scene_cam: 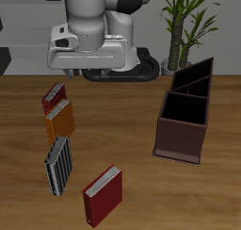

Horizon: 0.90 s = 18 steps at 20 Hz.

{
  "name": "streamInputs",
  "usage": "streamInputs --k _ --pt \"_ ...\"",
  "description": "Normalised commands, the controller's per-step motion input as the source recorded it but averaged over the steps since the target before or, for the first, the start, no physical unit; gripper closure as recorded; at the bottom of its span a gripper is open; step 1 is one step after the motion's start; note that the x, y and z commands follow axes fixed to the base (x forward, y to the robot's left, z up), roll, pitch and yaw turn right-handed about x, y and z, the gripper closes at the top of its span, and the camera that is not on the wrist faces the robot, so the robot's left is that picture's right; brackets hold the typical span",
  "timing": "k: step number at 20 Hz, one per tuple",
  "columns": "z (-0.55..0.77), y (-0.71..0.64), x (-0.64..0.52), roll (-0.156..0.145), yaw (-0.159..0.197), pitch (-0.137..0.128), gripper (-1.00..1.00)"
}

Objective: Place the striped book into the left desk caddy's back compartment

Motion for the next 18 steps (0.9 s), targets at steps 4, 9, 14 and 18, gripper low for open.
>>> streamInputs --k 4,9,14,18 --pt "0.1 -0.52 0.29 -0.017 0.06 -0.056 -1.0" --pt "0.06 -0.35 0.21 0.009 0.031 -0.029 -1.0" --pt "0.08 -0.52 0.31 -0.115 -0.048 -0.038 -1.0" --pt "-0.03 -0.23 0.29 -0.05 0.021 -0.073 -1.0"
